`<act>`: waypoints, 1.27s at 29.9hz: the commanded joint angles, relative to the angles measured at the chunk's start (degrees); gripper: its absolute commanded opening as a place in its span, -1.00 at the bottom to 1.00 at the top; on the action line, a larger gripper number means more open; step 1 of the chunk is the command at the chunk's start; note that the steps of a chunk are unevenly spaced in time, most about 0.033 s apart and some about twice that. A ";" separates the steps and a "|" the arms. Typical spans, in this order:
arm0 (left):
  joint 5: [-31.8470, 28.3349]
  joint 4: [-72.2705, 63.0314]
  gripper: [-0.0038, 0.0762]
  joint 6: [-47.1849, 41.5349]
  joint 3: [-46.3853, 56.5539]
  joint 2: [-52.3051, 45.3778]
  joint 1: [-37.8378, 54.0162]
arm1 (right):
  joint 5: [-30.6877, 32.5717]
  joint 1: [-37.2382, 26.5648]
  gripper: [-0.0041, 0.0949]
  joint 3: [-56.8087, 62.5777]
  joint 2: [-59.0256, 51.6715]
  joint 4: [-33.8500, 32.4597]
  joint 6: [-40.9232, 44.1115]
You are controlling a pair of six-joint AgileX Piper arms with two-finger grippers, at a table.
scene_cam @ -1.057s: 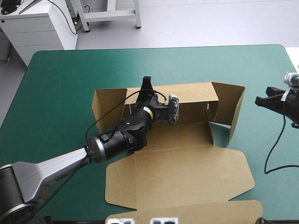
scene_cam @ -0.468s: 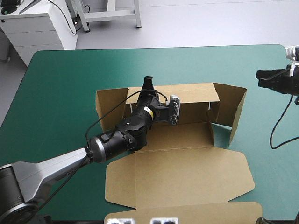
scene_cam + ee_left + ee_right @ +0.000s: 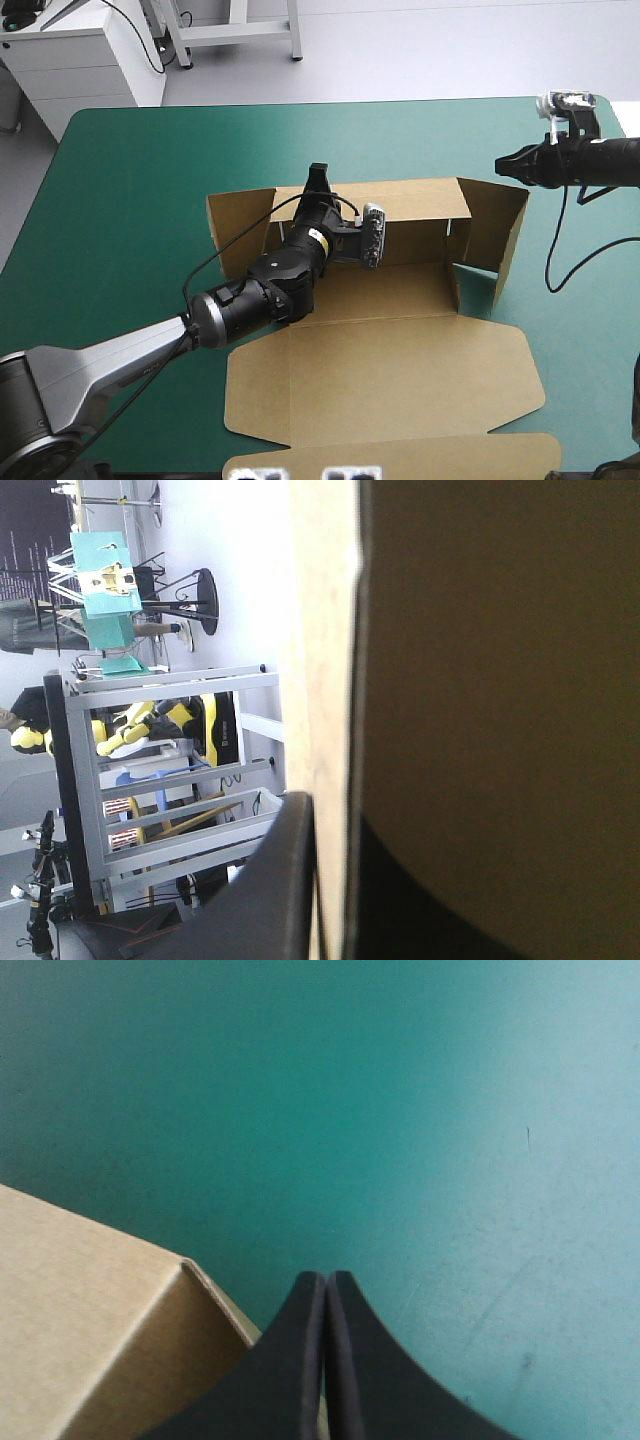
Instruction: Fold the box
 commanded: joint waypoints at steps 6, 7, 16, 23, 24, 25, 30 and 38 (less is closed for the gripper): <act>-2.63 -0.05 -0.92 -0.05 -1.11 -1.79 -0.60 | 5.11 0.28 -0.92 -1.71 -0.71 -3.64 1.51; -2.63 -0.05 -0.92 -0.05 -1.11 -1.79 -0.60 | 6.30 0.28 -0.92 -1.71 -0.71 -3.83 1.51; -2.63 -0.05 -0.92 -0.05 -1.11 -1.79 -0.60 | 10.02 0.28 -0.92 0.62 -4.24 -3.57 -1.24; -2.63 -0.05 -0.92 -0.05 -1.11 -1.79 -0.60 | 3.74 0.28 -0.92 13.85 -10.29 -1.36 -6.91; -2.63 -0.05 -0.92 -0.05 -1.11 -1.79 -0.60 | 2.66 0.28 -0.92 15.76 -11.22 -0.08 -8.49; -2.63 -0.05 -0.92 -0.05 -1.11 -1.79 -0.60 | 1.59 0.28 -0.92 17.17 -11.91 1.17 -10.41; -2.63 -0.05 -0.92 -0.05 -1.11 -1.79 -0.60 | -1.41 0.28 -0.92 23.60 -14.06 7.42 -18.55; -2.63 -0.05 -0.92 -0.05 -1.11 -1.79 -0.60 | -2.60 0.28 -0.85 26.40 -14.90 4.22 -19.44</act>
